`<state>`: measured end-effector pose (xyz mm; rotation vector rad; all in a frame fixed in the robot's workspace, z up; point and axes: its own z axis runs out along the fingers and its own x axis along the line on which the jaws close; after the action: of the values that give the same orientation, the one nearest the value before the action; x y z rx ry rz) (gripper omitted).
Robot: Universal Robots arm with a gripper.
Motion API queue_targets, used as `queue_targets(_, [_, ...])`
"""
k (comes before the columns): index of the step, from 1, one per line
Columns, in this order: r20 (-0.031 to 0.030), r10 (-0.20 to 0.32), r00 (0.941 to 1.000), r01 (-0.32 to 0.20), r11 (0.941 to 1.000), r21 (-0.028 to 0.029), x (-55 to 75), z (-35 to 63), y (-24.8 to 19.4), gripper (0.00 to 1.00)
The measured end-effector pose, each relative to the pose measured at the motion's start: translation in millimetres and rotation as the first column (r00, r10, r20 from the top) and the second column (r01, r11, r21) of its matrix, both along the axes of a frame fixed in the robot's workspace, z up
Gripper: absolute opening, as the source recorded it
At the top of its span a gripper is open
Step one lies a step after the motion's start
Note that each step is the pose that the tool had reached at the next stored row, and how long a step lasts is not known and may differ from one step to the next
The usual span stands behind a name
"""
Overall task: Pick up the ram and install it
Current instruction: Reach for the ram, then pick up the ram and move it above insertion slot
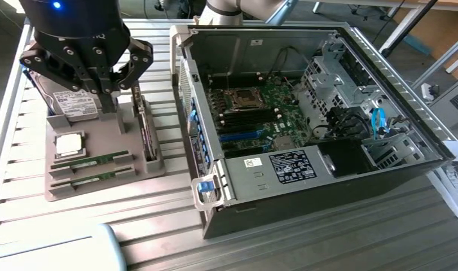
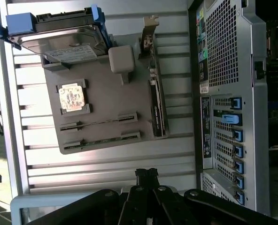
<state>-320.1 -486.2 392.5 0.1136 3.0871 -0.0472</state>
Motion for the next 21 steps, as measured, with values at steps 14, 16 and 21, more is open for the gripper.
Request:
queue_targets(14, [0.0001, 0.000, 1.0000, 0.000, 1.0000, 0.0023, -8.6, 0.0, 0.1, 0.11])
queue_targets(16, [0.0002, 0.005, 1.0000, -0.005, 1.0000, 0.0023, -8.6, -0.1, 0.1, 0.11])
queue_targets(21, [0.0002, 0.109, 0.9941, -0.109, 0.9941, 0.0022, -8.8, -0.9, 0.1, 0.11])
